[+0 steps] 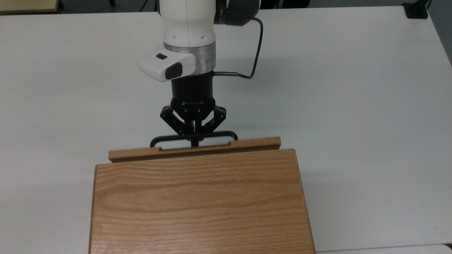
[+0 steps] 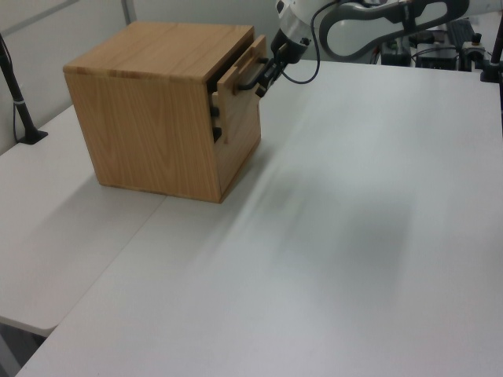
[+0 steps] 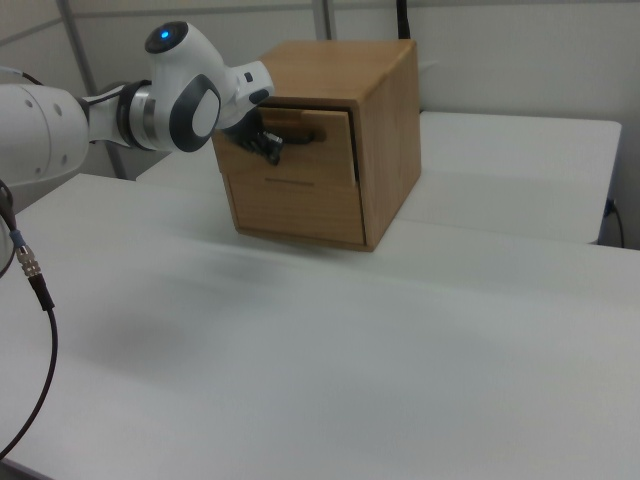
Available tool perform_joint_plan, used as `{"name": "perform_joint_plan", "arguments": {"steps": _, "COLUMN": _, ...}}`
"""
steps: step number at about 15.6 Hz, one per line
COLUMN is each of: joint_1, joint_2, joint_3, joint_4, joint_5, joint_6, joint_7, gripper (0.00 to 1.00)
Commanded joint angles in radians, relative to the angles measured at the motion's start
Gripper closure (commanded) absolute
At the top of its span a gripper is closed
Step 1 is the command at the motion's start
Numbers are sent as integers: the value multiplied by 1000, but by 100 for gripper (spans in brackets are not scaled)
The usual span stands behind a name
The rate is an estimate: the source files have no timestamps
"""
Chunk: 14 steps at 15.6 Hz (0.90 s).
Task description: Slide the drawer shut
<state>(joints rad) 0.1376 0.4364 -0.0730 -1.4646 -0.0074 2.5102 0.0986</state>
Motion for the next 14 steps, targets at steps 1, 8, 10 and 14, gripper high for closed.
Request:
{"name": "perform_joint_plan", "arguments": {"steps": 1, "joint_1": 5, "joint_2": 37, "joint_3": -2, "joint_4": 32, "joint_5": 7, "joint_6": 157, "joint_7": 58, "gripper": 100}}
{"name": "perform_joint_plan", "arguments": {"steps": 8, "joint_1": 0, "joint_2": 36, "joint_3": -4, "joint_4": 21, "joint_5": 11, "joint_6": 199, "joint_7": 55, "gripper": 100}}
{"name": "perform_joint_plan", "arguments": {"steps": 10, "joint_1": 0, "joint_2": 21, "joint_3": -5, "joint_4": -12, "joint_5": 1, "joint_6": 173, "joint_7": 47, "gripper": 100}}
{"name": "perform_joint_plan", "arguments": {"steps": 14, "joint_1": 7, "joint_2": -57, "joint_3": -4, "joint_4": -80, "joint_5": -31, "joint_6": -57, "joint_7": 26, "gripper": 100}}
